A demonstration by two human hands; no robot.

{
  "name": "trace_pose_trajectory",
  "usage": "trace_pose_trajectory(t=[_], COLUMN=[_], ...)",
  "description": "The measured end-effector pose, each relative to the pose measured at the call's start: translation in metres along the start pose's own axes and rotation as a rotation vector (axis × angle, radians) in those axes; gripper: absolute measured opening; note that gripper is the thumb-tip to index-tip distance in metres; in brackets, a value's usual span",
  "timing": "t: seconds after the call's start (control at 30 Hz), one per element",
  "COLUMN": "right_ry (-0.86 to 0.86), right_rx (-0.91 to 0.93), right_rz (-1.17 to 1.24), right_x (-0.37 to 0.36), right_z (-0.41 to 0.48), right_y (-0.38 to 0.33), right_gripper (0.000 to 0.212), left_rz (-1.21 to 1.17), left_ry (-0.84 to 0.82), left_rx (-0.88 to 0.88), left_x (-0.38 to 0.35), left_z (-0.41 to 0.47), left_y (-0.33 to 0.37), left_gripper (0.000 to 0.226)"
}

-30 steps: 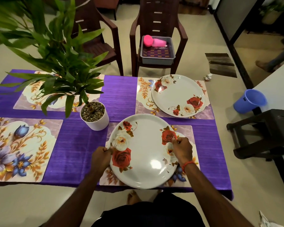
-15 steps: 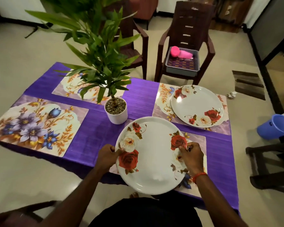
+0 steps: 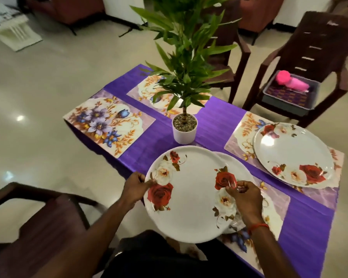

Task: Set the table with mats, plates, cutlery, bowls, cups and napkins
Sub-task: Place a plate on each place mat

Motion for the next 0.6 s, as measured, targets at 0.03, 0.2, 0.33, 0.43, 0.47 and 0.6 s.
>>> trace_pose_trajectory(t=[0.03,0.2,0.33,0.43,0.47,0.6], right_ry=[-0.025,-0.130,-0.146,-0.159,-0.163,-0.171], right_rx=[0.016,0.039,0.051,0.070,0.077,0.091], right_rz=[-0.002,0.011,-0.009,-0.012,-0.015,0.003], right_x=[-0.006,-0.035,-0.062,-0.082,-0.091,-0.124], right_z=[-0.001,-0.003,-0.002,-0.002,-0.003,-0.007], right_y=[-0.003,-0.009,-0.019,-0.037,-0.042,-0.061], right_gripper=[0.030,0.031,0.032,0.032,0.031,0.022], left_rz=[-0.001,-0.031,-0.052,-0.055,-0.046,-0.079], left_ry=[0.019,0.111,0.151,0.153,0.154,0.138], left_rx=[0.002,0.053,0.089,0.120,0.125,0.150], left_x=[0.005,0.032,0.056,0.074,0.080,0.106], left_z=[-0.005,-0.013,-0.011,-0.002,0.002,0.017], left_y=[-0.002,-0.023,-0.034,-0.045,-0.047,-0.057], left_gripper=[0.033,0.036,0.038,0.039,0.038,0.031])
Point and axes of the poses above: each hand's wrist, its own z-axis towards the middle knuckle, its own x-axis out of the back of the hand, y = z × x, the point moved 6 cm from there along z, towards the middle knuckle, and after that the axes turned 2 degrees about -y, right-handed, at the moved point
